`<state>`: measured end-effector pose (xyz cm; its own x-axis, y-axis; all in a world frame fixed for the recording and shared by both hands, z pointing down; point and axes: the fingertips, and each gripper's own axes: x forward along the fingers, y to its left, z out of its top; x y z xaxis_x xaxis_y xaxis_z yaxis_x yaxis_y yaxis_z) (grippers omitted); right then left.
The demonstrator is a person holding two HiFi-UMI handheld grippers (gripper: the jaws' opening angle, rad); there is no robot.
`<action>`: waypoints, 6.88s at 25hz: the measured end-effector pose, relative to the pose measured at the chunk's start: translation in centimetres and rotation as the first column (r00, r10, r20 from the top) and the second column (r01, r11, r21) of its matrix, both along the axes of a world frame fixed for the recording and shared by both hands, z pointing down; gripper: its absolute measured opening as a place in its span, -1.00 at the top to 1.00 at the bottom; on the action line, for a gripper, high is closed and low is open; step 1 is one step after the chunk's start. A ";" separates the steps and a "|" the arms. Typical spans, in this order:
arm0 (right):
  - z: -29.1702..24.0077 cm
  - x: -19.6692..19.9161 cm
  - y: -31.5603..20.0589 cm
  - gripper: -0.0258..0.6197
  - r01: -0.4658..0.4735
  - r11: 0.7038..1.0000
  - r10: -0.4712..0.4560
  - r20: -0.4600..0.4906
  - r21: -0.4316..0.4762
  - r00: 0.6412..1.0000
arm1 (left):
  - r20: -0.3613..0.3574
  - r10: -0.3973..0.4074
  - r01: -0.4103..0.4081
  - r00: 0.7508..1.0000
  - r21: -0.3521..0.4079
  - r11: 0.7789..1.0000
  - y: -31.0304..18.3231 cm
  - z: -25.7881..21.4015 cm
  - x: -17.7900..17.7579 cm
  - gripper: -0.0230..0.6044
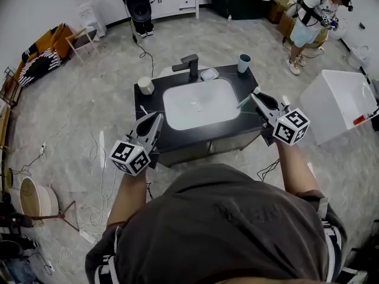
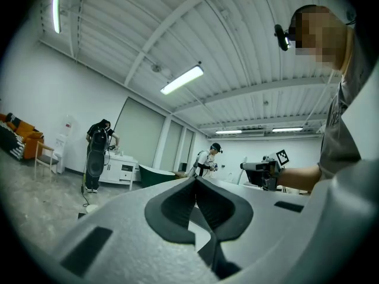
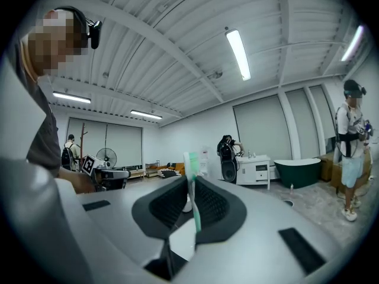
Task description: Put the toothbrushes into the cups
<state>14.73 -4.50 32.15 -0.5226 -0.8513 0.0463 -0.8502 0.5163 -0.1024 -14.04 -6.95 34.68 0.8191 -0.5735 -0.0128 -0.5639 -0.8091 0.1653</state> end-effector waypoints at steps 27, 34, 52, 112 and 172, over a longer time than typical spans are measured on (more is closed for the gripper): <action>5.1 11.3 -21.7 0.83 0.208 0.977 -0.205 0.071 -0.045 0.976 | 0.040 -0.229 0.231 0.973 -0.061 0.971 -14.4 3.2 10.7 0.91; 6.6 10.8 -22.1 0.83 0.067 0.995 -0.061 0.075 -0.077 0.995 | 0.052 -0.154 0.157 0.987 -0.079 0.984 -17.1 5.2 7.7 0.91; 7.2 25.3 -30.3 0.83 -0.247 0.969 0.248 0.022 -0.022 0.969 | 0.065 0.073 -0.067 0.995 -0.079 0.995 -24.2 6.9 21.7 0.91; 8.9 2.1 -33.0 0.29 0.100 0.994 -0.103 -0.083 -0.030 0.991 | 0.072 -0.261 0.268 0.963 -0.127 0.955 -21.6 11.6 4.4 0.91; 20.1 -38.1 -42.7 0.82 0.406 0.841 -0.351 0.209 -0.357 0.913 | 0.020 -0.330 0.327 0.944 -0.209 0.921 -24.1 16.4 -23.2 0.91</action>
